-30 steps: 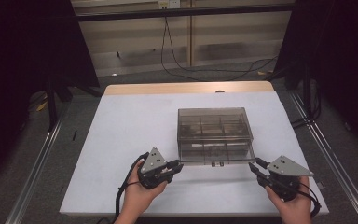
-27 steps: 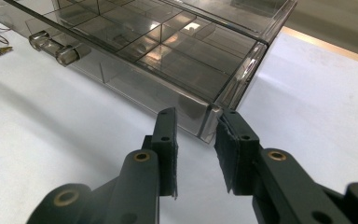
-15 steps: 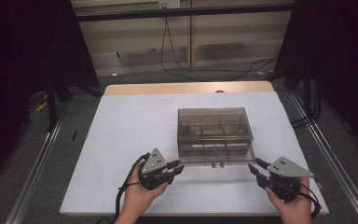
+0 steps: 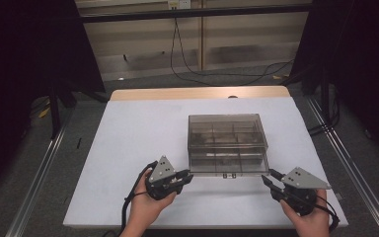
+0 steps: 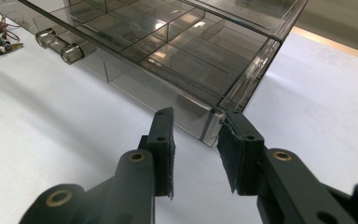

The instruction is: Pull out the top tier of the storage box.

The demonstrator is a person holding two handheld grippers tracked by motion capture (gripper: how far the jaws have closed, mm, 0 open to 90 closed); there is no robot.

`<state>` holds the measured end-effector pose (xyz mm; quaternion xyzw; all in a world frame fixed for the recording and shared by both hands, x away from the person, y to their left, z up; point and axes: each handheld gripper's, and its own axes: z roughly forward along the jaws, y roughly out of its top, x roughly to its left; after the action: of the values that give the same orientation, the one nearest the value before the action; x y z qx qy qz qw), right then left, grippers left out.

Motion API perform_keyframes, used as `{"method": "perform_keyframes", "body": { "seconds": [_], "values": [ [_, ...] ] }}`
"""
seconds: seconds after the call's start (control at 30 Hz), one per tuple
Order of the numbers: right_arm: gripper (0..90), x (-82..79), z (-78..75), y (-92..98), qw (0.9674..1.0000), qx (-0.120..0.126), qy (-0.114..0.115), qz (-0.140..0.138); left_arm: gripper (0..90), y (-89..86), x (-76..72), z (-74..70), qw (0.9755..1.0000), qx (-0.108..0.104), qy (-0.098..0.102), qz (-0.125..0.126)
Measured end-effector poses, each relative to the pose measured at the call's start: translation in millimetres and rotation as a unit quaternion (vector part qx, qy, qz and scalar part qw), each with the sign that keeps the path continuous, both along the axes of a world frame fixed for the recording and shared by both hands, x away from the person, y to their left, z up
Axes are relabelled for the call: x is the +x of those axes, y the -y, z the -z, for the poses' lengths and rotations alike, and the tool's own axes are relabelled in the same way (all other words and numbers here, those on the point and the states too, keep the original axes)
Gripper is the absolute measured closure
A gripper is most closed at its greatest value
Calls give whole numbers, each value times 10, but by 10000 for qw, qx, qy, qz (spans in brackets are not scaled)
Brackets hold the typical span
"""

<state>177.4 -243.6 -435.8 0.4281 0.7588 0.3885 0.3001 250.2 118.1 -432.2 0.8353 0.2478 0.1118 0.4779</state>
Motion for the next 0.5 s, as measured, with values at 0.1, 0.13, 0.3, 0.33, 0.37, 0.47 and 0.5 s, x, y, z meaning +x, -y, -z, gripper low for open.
{"method": "perform_keyframes", "body": {
  "seconds": [0.1,0.13,0.3,0.33,0.37,0.47,0.5],
  "values": [
    [668,-8,-1,-1,10000,14,-2,-14,765,-2,1,-1,10000,46,9,21],
    [667,-13,1,-4,10000,11,-4,-9,765,-1,2,-3,10000,67,-1,28],
    [639,-14,15,-4,10000,-36,26,5,733,5,21,10,9999,101,-92,64],
    [626,-11,20,2,10000,-20,18,4,715,2,27,10,9999,135,-78,67],
    [611,-9,22,9,10000,-29,22,30,699,-6,36,6,9997,211,-101,42],
    [553,5,39,53,9999,11,-27,120,657,-32,57,0,9996,220,-153,-1],
    [529,15,45,69,9999,57,-26,111,649,-41,66,-1,9996,209,-182,-18]
  ]
}}
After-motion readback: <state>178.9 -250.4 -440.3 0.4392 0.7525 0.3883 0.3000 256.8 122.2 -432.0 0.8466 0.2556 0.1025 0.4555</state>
